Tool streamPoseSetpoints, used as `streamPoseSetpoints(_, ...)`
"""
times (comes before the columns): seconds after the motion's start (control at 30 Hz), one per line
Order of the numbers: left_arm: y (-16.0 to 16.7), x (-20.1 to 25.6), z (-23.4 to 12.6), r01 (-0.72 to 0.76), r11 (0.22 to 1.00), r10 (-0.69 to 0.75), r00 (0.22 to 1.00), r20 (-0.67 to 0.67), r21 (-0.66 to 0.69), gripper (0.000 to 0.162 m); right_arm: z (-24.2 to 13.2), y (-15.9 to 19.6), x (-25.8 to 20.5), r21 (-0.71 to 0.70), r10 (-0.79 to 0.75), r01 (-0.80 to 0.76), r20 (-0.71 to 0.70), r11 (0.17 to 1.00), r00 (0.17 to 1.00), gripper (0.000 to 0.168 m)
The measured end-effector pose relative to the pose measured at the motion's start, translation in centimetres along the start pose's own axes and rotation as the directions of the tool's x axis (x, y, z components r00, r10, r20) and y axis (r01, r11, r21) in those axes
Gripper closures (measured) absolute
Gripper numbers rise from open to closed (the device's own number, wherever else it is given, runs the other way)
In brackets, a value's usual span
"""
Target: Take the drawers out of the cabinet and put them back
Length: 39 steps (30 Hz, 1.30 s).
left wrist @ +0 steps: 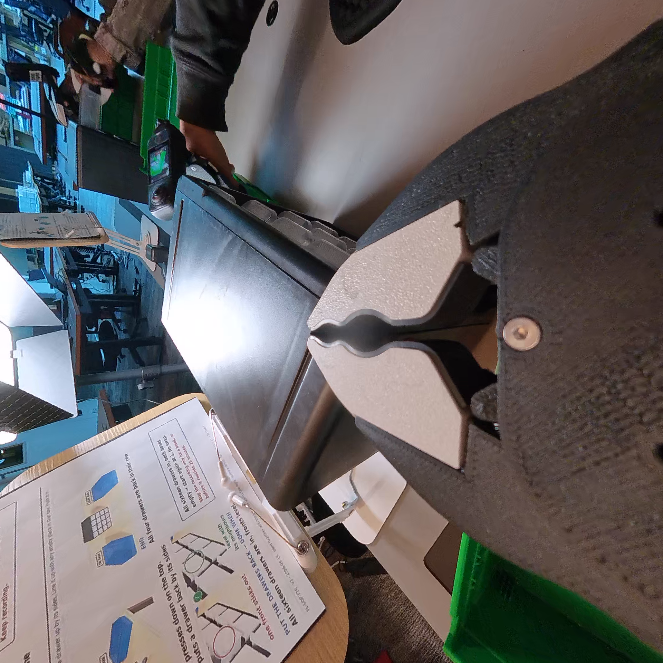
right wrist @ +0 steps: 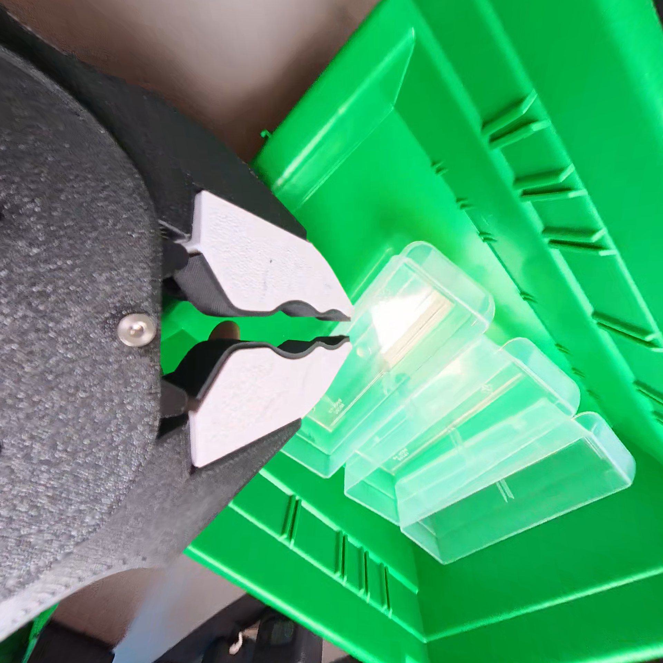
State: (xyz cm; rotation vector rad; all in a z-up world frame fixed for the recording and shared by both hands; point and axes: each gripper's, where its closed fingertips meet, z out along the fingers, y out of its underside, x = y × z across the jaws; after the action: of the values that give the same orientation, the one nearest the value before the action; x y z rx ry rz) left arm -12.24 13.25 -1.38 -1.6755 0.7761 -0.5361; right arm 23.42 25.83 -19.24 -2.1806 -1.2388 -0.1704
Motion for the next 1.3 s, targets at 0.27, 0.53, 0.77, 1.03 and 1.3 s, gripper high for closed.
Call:
streamPoseSetpoints(0.27, 0.0, 0.0, 0.0, 0.006, 1.0, -0.006, 1.0, -0.008, 0.004, 0.162, 1.1, -1.5, 0.7, -0.015, -0.083, 0.082, -0.085, 0.997, 0.993, 0.163)
streamPoseSetpoints(0.53, 0.0, 0.0, 0.0, 0.001, 1.0, -0.001, 1.0, -0.003, 0.001, 0.162, -0.5, -4.1, 0.9, 0.148, -0.019, 0.043, -0.163, 0.988, 0.986, 0.155)
streamPoseSetpoints(0.77, 0.0, 0.0, 0.0, 0.003, 1.0, -0.003, 1.0, -0.005, 0.001, 0.162, -11.4, -10.4, -2.4, 0.576, 0.099, 0.003, -0.146, 0.817, 0.984, 0.151)
streamPoseSetpoints(1.03, 0.0, 0.0, 0.0, -0.011, 1.0, 0.011, 1.0, 0.016, -0.004, 0.162, -17.1, -14.0, -9.8, 0.578, -0.148, 0.459, -0.503, 0.675, 0.851, 0.152)
streamPoseSetpoints(1.3, 0.0, 0.0, 0.0, -0.017, 1.0, 0.017, 1.0, 0.023, -0.006, 0.162, -15.6, -15.9, -11.8, 0.295, -0.282, 0.753, -0.798, 0.588, 0.532, 0.154)
